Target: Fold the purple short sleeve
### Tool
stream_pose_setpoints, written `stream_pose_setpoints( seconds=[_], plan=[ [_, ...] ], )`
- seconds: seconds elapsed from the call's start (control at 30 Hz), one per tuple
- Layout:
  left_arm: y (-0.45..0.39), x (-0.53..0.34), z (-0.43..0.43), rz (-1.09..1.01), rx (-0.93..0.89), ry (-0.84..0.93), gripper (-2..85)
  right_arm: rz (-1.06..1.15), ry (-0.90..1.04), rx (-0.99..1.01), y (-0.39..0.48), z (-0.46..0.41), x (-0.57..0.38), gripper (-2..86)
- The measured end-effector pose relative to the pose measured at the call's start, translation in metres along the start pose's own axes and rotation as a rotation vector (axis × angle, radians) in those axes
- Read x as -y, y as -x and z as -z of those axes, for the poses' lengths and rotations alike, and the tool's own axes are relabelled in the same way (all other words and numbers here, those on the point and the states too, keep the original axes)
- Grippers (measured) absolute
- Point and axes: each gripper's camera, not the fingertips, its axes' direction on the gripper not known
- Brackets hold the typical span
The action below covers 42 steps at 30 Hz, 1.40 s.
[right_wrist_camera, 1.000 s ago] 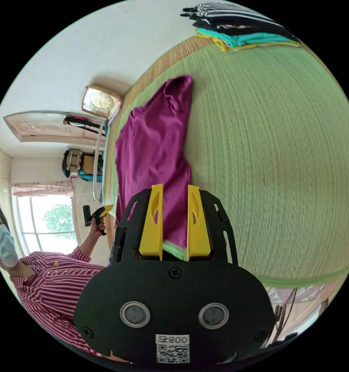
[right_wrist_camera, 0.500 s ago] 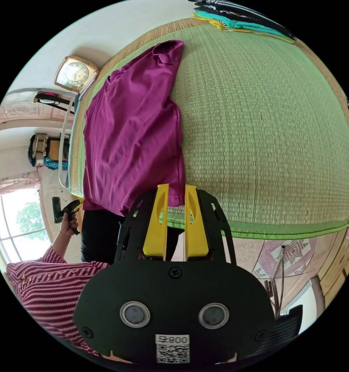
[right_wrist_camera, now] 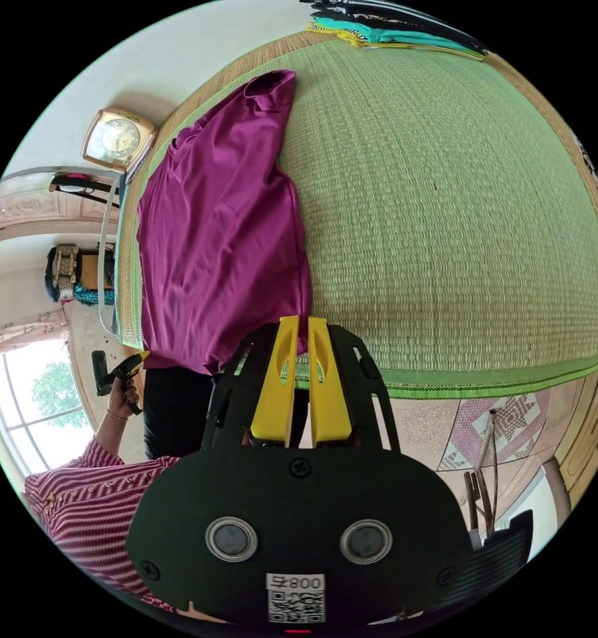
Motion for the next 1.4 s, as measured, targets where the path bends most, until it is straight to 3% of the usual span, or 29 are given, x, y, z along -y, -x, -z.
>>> stream_pose_setpoints(
  seconds=[0.37,0.57,0.8,0.97,1.1,1.27,1.4],
  plan=[
    [-0.029,-0.027,0.082,-0.116,-0.164,-0.149,0.9,0.065,-0.065,0.219,-0.006,0.065,-0.042,1.3],
    [-0.035,-0.067,0.124,-0.162,-0.134,-0.203,0.8,0.105,-0.130,0.301,-0.018,0.114,-0.103,1.0],
    [0.009,-0.117,0.120,-0.003,-0.192,-0.165,0.8,0.016,-0.073,0.377,-0.064,0.078,-0.168,0.9],
    [0.008,-0.083,0.125,0.022,-0.238,-0.207,0.8,-0.042,-0.089,0.494,-0.094,0.064,-0.149,0.8],
    [-0.048,0.002,0.166,-0.065,-0.255,-0.306,0.8,0.002,-0.174,0.524,-0.084,0.109,-0.080,0.6],
    [-0.179,0.083,0.260,-0.305,-0.305,-0.495,0.8,0.180,-0.402,0.578,-0.011,0.272,0.032,0.3],
    [-0.293,0.083,0.344,-0.561,-0.274,-0.628,0.8,0.347,-0.559,0.549,0.058,0.397,0.050,0.3]
  ],
)
